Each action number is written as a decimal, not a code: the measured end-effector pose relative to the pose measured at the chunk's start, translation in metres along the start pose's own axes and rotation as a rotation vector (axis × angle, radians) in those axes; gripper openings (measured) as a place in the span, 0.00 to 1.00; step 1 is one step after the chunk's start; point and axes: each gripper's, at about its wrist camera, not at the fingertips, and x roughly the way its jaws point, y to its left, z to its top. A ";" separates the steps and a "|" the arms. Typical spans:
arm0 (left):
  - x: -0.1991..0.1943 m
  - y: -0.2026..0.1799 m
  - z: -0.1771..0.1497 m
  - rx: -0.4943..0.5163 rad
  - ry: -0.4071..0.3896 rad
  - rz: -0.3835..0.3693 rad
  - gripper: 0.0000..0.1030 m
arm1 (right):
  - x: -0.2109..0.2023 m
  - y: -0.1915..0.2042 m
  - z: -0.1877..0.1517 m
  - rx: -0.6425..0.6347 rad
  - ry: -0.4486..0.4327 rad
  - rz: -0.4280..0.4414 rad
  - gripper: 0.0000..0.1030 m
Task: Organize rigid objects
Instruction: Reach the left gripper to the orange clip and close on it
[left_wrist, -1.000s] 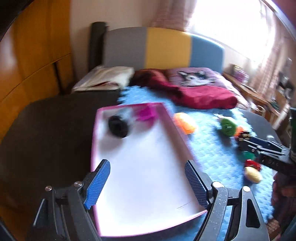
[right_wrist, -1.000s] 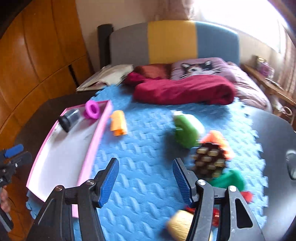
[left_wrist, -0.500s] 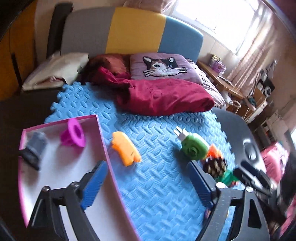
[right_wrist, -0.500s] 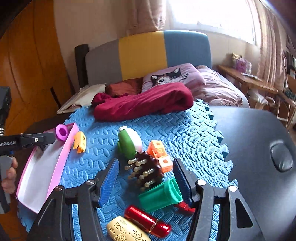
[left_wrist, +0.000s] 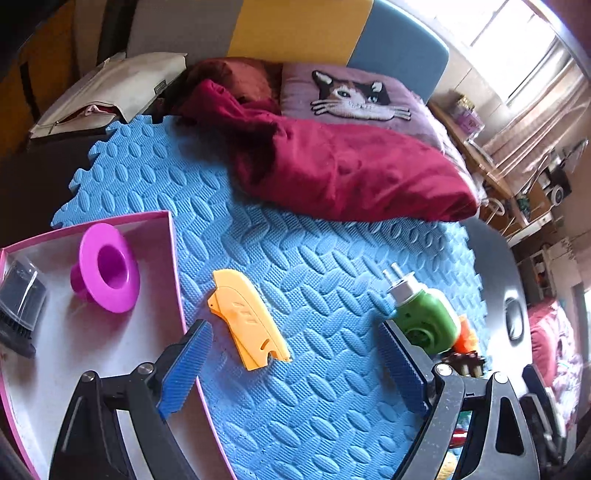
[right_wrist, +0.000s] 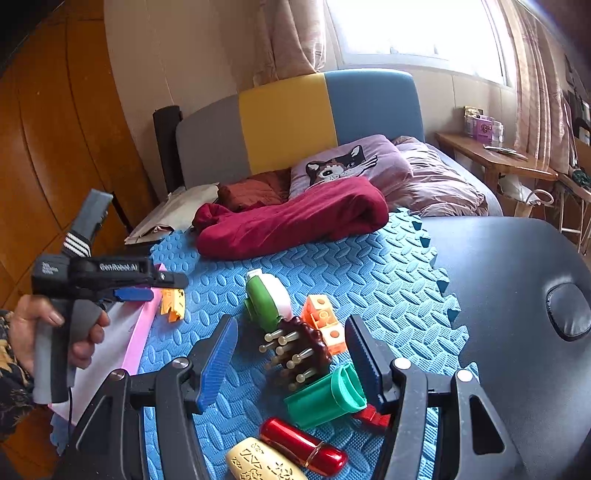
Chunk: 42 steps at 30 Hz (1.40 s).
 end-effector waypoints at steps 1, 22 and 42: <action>0.003 -0.001 0.001 0.000 0.007 0.001 0.88 | 0.000 -0.002 0.001 0.011 -0.002 0.004 0.60; -0.006 -0.021 -0.004 0.134 -0.027 0.069 0.74 | -0.004 -0.015 0.003 0.079 -0.011 0.000 0.60; 0.037 -0.044 -0.028 0.246 -0.067 0.253 0.24 | -0.007 -0.032 0.006 0.149 -0.036 -0.020 0.60</action>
